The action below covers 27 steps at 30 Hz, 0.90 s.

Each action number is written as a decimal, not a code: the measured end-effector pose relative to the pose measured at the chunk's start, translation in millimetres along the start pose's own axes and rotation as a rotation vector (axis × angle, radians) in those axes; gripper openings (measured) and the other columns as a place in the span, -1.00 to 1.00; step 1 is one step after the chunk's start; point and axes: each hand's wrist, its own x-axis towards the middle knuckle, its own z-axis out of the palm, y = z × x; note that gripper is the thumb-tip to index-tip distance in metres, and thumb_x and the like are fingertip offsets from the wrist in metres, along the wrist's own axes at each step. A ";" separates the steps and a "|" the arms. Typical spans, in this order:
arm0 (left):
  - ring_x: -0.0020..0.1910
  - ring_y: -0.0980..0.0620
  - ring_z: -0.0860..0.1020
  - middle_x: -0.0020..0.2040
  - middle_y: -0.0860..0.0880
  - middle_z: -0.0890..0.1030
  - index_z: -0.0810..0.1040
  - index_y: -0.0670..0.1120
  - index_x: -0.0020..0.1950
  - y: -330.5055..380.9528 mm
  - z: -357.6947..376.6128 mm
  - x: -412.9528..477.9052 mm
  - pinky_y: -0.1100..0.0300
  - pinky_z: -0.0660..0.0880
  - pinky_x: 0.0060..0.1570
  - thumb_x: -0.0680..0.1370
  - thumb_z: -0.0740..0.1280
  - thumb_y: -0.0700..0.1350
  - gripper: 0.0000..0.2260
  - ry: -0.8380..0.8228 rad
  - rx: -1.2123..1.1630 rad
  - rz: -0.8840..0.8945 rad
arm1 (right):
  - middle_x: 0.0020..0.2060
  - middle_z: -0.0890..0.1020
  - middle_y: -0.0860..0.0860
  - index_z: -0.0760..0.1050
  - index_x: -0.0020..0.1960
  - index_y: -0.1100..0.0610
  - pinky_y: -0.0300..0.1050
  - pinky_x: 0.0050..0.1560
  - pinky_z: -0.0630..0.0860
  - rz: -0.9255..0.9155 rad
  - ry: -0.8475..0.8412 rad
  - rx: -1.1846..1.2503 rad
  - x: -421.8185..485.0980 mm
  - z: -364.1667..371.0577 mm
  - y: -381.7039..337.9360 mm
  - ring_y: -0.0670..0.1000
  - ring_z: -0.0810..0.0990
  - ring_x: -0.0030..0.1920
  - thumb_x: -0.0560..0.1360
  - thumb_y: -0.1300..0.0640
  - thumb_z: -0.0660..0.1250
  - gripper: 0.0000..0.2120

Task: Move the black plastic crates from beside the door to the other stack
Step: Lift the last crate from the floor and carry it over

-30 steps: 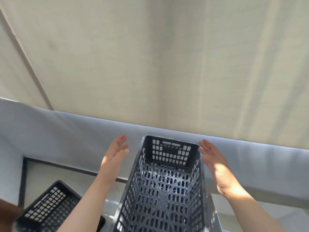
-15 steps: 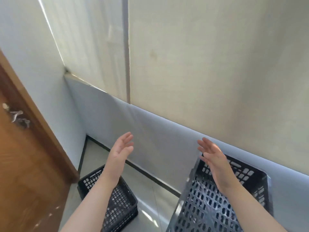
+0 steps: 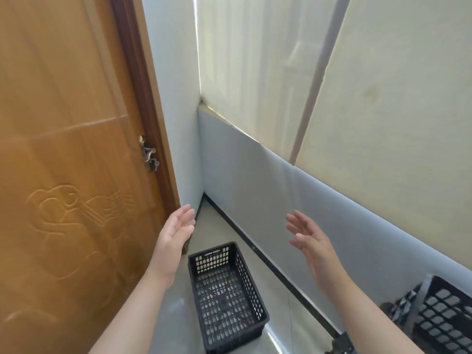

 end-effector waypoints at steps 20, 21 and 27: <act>0.35 0.23 0.48 0.44 0.16 0.48 0.39 0.08 0.52 -89.7 -6.3 146.8 0.42 0.40 0.11 0.69 0.24 -0.13 -0.61 0.228 0.102 -0.145 | 0.37 0.62 -0.13 0.48 0.45 -0.12 0.19 0.53 0.33 0.114 -0.247 -0.019 227.2 50.7 90.1 -0.11 0.54 0.41 0.46 0.16 0.25 -0.43; 0.35 0.23 0.49 0.44 0.15 0.49 0.39 0.08 0.51 -101.1 -6.4 151.3 0.44 0.41 0.10 0.68 0.26 -0.12 -0.61 0.226 0.098 -0.159 | 0.38 0.62 -0.13 0.48 0.45 -0.12 0.19 0.53 0.33 0.127 -0.241 -0.017 233.6 50.9 100.7 -0.11 0.54 0.41 0.45 0.15 0.26 -0.42; 0.30 0.36 0.50 0.42 0.16 0.50 0.41 0.08 0.50 -195.4 -14.6 178.4 0.41 0.42 0.10 0.63 0.29 -0.10 -0.58 0.209 0.088 -0.211 | 0.39 0.61 -0.15 0.48 0.42 -0.15 0.20 0.54 0.32 0.169 -0.192 -0.061 259.5 49.8 194.7 -0.11 0.53 0.43 0.52 0.13 0.27 -0.52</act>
